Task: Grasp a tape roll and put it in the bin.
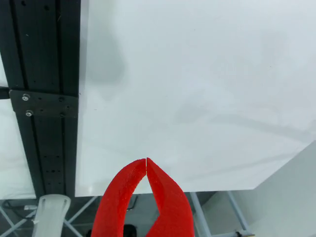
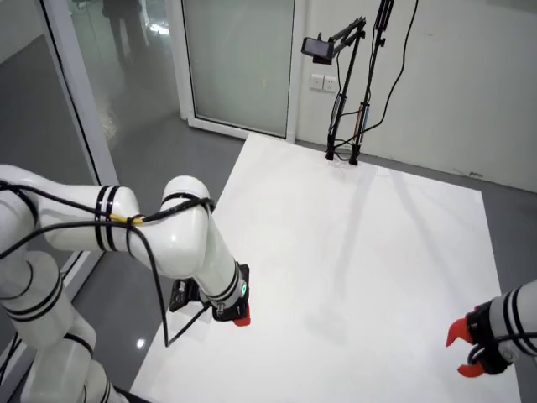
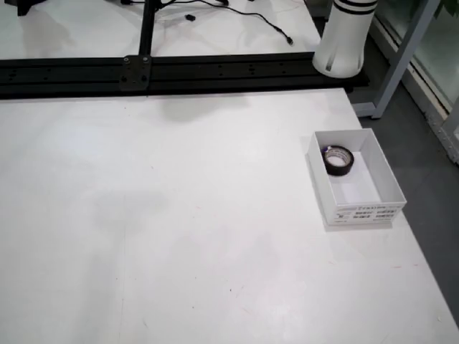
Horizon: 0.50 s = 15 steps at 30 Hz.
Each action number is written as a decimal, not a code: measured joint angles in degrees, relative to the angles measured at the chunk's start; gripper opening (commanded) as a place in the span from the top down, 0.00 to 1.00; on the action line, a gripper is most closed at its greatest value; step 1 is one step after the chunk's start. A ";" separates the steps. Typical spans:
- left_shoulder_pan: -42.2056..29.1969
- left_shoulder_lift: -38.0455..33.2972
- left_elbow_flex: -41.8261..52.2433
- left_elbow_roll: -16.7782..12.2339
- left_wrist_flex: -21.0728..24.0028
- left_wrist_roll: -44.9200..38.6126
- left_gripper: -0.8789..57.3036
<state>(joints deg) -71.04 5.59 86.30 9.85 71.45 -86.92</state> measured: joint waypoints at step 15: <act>4.41 -0.07 0.00 1.43 0.00 0.00 0.99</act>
<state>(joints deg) -66.63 5.52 86.30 11.28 71.45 -86.92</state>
